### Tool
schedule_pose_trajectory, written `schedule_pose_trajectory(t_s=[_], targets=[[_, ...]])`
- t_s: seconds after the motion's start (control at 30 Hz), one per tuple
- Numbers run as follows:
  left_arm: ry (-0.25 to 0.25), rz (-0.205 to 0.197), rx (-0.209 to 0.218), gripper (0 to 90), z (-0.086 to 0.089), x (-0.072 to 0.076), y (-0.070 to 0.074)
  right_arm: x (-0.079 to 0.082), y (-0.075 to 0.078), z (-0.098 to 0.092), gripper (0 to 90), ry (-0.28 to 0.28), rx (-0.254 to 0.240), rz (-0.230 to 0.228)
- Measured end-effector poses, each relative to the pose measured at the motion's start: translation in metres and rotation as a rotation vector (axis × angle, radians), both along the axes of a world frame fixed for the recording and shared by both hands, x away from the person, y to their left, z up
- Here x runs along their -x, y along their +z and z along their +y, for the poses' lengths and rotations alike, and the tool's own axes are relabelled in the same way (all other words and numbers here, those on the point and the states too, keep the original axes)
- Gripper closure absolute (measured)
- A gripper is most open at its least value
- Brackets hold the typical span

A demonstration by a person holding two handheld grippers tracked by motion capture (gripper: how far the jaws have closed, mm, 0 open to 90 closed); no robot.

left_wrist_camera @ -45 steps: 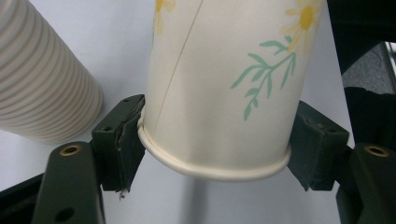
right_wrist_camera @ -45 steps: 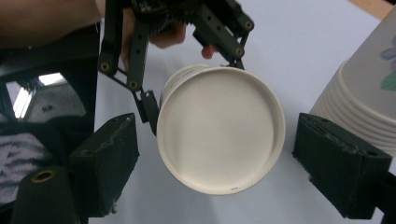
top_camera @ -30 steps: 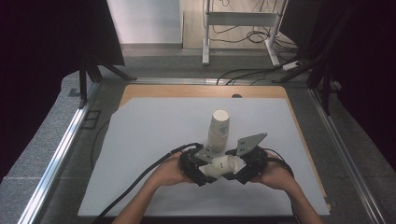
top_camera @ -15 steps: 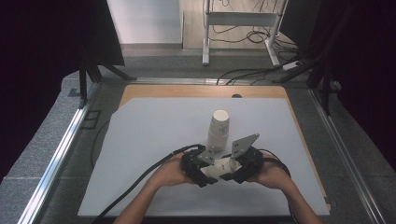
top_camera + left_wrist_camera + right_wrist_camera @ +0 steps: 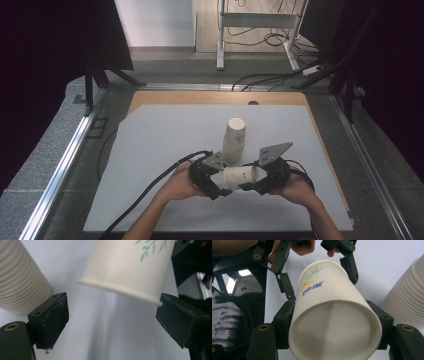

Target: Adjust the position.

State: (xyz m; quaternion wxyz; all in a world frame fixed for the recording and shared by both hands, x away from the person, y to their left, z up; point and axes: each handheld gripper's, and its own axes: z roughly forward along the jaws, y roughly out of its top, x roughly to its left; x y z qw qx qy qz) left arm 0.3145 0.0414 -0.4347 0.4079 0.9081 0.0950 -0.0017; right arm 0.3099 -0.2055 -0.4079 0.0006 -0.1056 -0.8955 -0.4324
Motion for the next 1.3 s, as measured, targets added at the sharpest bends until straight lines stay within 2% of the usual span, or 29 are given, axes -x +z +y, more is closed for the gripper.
schedule_pose_trajectory(t_s=[0.07,0.37,0.43,0.73,1.17,1.3], targets=[[0.011,0.006,0.026,11.1,0.004,0.000,0.000,0.001,-0.001,-0.002,35.5,-0.012,-0.019,0.003],[0.059,0.057,0.207,11.6,0.021,0.001,-0.004,0.005,-0.003,-0.010,35.5,-0.046,-0.122,0.015],[0.060,0.064,0.234,11.8,0.023,0.001,-0.006,0.006,-0.004,-0.011,35.5,-0.051,-0.149,0.021],[0.081,0.061,0.301,11.6,0.024,0.006,-0.010,0.006,-0.009,-0.018,35.6,-0.104,-0.231,0.028],[0.109,0.093,0.419,11.7,0.021,0.006,-0.017,0.009,-0.011,-0.024,35.6,-0.144,-0.322,0.038],[0.111,0.093,0.430,11.7,0.021,0.005,-0.017,0.009,-0.013,-0.024,35.7,-0.149,-0.341,0.039]])
